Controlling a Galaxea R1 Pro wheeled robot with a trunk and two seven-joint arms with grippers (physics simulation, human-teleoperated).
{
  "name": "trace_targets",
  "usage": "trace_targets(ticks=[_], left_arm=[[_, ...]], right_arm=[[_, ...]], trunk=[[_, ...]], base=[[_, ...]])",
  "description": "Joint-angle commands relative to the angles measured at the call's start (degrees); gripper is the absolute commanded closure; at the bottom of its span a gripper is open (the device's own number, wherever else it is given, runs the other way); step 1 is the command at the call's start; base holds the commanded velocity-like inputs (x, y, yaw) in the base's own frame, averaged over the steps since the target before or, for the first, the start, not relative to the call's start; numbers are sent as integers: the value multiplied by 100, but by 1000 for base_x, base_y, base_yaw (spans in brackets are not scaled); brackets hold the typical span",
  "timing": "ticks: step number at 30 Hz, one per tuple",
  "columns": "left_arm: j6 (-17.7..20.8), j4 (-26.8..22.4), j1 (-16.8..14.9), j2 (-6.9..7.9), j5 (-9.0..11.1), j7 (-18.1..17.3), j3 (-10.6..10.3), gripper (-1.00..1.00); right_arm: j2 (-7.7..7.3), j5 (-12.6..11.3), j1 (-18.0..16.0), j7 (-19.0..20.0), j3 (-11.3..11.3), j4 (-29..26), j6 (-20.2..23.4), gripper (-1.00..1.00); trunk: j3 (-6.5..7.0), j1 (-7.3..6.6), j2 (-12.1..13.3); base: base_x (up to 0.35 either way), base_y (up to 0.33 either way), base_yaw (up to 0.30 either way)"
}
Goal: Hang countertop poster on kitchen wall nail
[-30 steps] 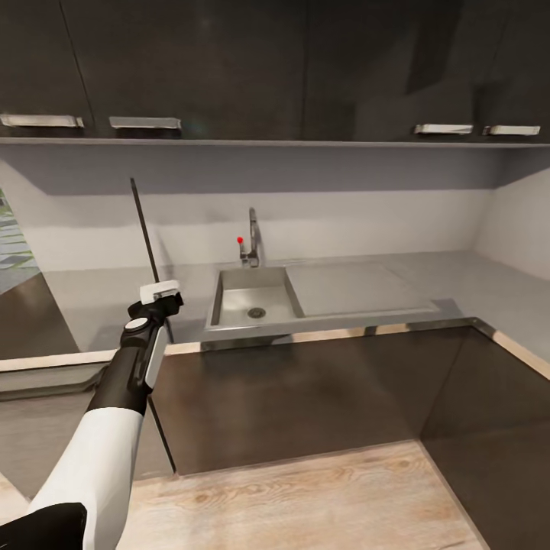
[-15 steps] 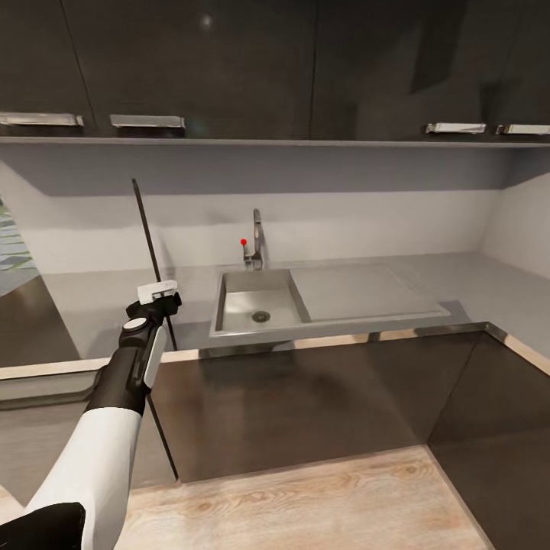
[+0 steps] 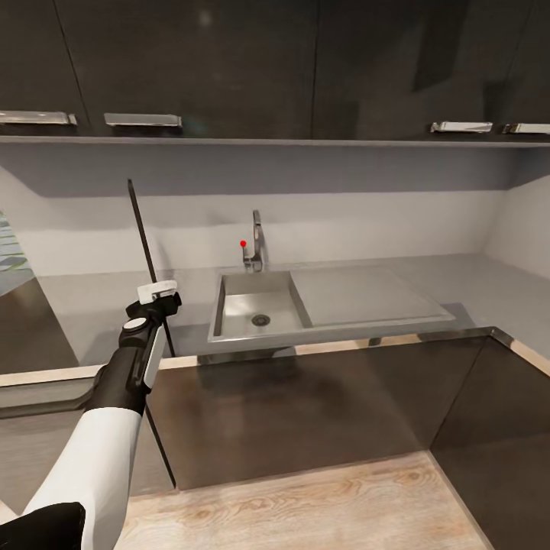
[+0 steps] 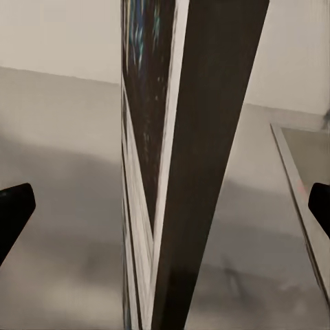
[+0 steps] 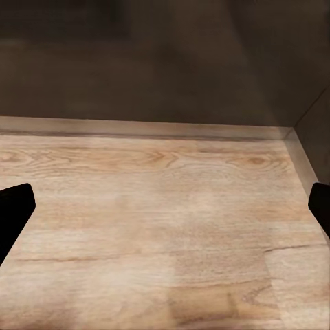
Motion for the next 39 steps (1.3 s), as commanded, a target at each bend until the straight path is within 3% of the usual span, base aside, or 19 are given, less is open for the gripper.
trace_targets(ticks=[1,11,12,30,39], left_arm=[[32,-9,-3,-5,-17,3,7,-100],[38,0,-3,-5,-17,-3,1,-100],[39,2,-3,-5,-17,-3,0,100],[42,-17,-3,-5,-17,3,-13,100],[84,-343,-3,-5,-17,2,-12,100]], right_arm=[[-6,37,1,-57,22,-6,2,-100],[-6,37,1,-55,22,83,2,-100],[-6,37,1,-55,22,93,2,-100],[-6,46,1,-55,22,144,2,-100],[-6,46,1,-55,22,144,2,-100]], trunk=[[-5,0,-3],[-5,0,-3],[-5,0,-3],[-5,0,-3],[-5,0,-3]], base=[[5,0,0],[1,0,0],[0,0,0],[0,0,0],[0,0,0]])
